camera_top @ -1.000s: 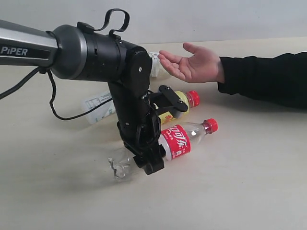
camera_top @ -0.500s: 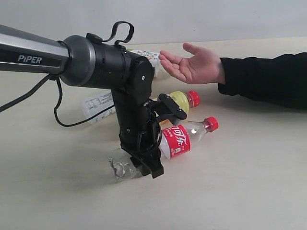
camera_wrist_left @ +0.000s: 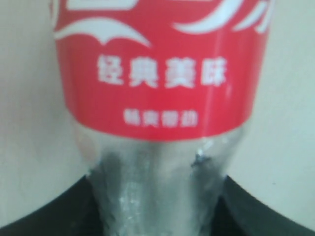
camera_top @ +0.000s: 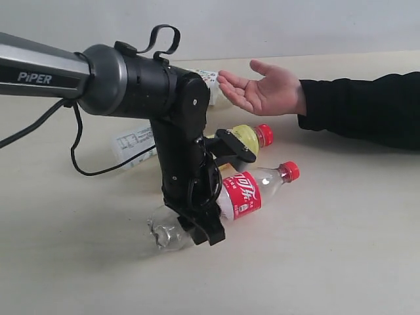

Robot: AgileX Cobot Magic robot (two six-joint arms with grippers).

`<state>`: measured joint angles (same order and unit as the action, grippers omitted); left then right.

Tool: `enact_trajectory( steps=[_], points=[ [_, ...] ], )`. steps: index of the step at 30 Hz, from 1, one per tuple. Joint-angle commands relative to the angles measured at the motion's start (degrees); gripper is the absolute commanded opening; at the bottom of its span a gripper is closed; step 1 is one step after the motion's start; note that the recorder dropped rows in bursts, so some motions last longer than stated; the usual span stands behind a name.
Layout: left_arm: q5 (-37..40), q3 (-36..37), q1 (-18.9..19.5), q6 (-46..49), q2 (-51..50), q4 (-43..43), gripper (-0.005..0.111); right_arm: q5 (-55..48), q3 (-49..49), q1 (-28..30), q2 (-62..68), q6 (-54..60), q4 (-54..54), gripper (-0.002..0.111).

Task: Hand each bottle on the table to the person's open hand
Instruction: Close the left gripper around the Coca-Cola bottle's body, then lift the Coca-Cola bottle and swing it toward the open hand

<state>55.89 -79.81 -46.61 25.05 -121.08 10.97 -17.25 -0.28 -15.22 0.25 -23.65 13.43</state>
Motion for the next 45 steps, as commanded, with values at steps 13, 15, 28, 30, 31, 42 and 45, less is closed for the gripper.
enact_trajectory(
  steps=[13,15,28,30,31,42,45],
  points=[
    [-6.63,-0.47,-4.8,-7.12,15.45,4.74,0.0,0.63,0.28,0.24,-0.25,0.03,0.02,0.0],
    [-8.93,-1.27,-4.8,-10.92,16.25,4.63,0.0,0.63,0.28,0.24,-0.25,0.03,0.02,0.0],
    [-17.12,-12.73,-4.48,-25.83,16.4,2.89,0.0,0.63,0.28,0.24,-0.25,0.03,0.02,0.0],
    [-18.96,-14.4,-3.62,-29.03,16.4,2.65,0.0,0.63,0.28,0.24,-0.25,0.03,0.02,0.0],
    [-19.67,-15.02,-3.18,-30.39,16.29,2.65,0.0,0.63,0.28,0.24,-0.25,0.03,0.02,0.0],
    [-17.74,-24.19,5.15,-40.3,7.33,13.55,0.0,0.63,0.28,0.24,-0.25,0.03,0.02,0.0],
    [-17.6,-25.98,6.37,-40.3,3.6,19.05,0.0,0.63,0.28,0.24,-0.25,0.03,0.02,0.0]
  ],
)
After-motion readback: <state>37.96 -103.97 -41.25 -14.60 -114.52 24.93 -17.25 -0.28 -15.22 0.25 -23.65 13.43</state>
